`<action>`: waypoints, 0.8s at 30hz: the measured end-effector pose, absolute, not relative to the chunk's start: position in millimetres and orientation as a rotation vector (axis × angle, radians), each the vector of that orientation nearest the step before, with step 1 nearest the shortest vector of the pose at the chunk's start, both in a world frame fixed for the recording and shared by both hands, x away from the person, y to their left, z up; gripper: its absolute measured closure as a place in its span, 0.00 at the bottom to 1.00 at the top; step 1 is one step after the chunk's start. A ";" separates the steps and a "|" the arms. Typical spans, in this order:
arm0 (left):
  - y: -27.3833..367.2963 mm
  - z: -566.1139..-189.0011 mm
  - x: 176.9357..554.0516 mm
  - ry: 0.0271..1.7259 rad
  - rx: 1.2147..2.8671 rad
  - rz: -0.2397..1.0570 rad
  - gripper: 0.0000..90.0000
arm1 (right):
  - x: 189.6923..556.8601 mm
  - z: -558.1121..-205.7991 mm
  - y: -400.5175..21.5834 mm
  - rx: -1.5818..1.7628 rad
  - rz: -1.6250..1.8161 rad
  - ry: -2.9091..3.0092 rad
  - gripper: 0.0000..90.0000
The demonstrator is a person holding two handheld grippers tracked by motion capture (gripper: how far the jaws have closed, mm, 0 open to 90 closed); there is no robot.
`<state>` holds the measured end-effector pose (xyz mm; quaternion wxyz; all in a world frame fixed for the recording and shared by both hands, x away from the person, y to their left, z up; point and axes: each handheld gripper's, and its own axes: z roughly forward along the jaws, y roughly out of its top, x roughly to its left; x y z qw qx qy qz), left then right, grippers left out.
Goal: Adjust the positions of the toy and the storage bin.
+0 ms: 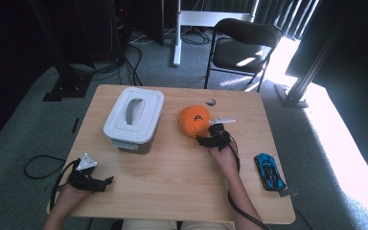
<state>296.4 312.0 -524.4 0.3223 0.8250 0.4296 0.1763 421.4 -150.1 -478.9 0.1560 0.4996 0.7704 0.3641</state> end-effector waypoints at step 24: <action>312.0 -524.3 296.5 1.127 2.167 0.463 0.00 | 423.5 -486.1 -146.9 1.420 1.021 2.174 0.87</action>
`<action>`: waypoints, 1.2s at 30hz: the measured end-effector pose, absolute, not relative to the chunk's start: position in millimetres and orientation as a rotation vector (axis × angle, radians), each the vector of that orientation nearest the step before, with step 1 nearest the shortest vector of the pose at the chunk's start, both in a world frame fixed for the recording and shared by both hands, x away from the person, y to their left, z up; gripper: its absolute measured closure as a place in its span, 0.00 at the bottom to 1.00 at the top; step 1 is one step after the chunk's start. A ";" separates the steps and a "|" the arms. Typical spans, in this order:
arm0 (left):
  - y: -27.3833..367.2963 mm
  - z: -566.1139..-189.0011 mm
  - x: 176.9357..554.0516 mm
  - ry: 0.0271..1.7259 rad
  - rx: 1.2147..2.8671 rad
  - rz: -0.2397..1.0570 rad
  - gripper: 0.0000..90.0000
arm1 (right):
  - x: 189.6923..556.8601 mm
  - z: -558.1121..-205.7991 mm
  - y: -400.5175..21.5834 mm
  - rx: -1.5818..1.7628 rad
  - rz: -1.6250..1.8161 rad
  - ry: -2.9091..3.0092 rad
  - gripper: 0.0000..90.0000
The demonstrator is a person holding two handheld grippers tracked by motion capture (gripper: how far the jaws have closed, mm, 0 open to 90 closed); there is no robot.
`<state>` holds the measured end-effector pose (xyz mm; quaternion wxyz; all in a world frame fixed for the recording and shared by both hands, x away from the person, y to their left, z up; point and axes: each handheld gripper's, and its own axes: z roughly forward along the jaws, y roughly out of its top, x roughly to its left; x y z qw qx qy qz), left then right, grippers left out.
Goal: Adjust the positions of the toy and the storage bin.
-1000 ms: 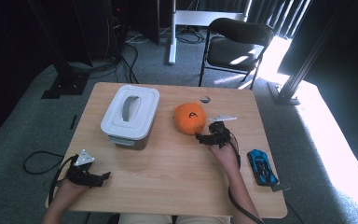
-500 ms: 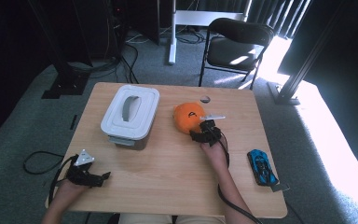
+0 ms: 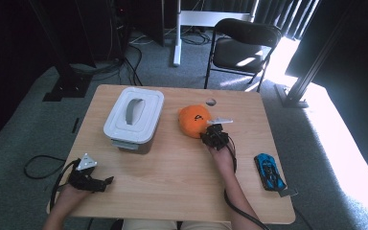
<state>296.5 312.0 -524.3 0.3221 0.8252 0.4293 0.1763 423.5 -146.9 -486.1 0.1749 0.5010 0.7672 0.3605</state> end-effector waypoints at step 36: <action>312.0 -524.3 296.5 1.127 2.167 0.463 0.00 | 449.9 -475.9 -227.3 1.648 0.995 2.035 0.60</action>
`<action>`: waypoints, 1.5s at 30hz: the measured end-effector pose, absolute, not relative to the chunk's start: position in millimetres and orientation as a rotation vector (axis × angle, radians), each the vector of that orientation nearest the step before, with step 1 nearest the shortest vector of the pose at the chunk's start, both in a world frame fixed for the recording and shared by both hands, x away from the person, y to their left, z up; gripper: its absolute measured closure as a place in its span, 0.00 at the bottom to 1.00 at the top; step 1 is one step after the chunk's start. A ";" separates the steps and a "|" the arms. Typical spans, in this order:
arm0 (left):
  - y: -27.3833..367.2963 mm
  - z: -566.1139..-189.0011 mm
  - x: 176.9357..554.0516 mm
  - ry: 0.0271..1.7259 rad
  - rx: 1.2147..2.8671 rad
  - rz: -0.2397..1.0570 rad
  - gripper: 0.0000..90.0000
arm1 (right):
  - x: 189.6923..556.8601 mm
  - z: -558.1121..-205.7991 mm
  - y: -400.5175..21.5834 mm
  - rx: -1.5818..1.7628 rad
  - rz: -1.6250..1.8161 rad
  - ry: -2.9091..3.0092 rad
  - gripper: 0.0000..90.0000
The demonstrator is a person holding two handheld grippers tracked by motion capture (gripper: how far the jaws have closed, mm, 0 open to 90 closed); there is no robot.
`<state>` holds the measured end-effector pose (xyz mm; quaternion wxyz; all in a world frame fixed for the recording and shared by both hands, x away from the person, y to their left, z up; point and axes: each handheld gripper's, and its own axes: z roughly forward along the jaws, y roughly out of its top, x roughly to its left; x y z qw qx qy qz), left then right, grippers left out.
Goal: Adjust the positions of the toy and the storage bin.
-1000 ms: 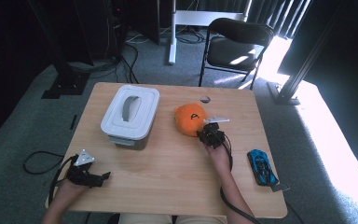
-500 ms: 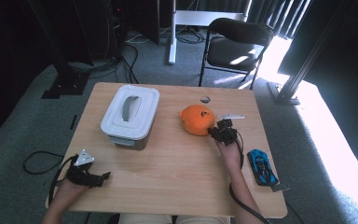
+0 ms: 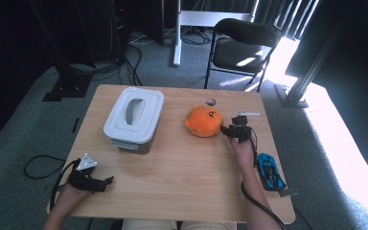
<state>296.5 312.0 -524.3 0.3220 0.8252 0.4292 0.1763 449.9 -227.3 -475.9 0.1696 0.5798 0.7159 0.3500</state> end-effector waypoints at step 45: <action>312.1 -524.3 296.3 1.131 2.165 0.466 0.00 | 419.2 -485.9 -175.4 1.647 1.115 1.913 1.00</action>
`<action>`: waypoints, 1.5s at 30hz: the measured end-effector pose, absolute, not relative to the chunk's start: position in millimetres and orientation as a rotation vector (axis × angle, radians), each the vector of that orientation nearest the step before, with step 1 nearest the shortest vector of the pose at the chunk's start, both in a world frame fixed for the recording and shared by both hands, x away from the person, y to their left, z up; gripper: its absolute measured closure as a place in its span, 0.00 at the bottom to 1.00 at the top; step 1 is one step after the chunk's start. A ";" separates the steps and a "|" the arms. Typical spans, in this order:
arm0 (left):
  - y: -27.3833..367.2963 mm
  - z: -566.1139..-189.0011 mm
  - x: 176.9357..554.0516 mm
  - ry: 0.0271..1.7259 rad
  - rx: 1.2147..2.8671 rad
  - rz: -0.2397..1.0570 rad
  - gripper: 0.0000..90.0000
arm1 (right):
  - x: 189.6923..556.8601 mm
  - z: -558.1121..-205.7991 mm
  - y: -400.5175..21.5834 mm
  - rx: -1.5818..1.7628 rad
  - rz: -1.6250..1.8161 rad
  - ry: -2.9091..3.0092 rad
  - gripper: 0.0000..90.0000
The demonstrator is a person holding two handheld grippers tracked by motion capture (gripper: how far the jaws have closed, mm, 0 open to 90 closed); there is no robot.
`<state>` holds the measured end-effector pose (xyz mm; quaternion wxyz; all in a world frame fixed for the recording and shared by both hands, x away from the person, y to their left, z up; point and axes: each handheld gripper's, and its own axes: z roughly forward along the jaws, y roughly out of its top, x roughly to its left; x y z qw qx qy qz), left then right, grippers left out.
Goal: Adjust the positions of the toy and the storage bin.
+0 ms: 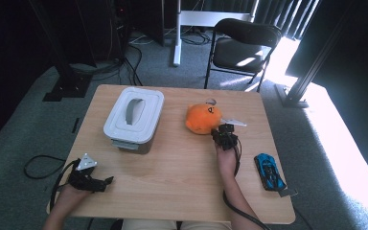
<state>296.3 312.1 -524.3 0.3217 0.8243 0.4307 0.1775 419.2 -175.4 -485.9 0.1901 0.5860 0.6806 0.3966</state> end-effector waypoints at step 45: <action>312.5 -524.3 295.9 1.135 2.164 0.469 0.00 | 389.0 -461.8 -209.8 1.651 1.143 1.864 0.28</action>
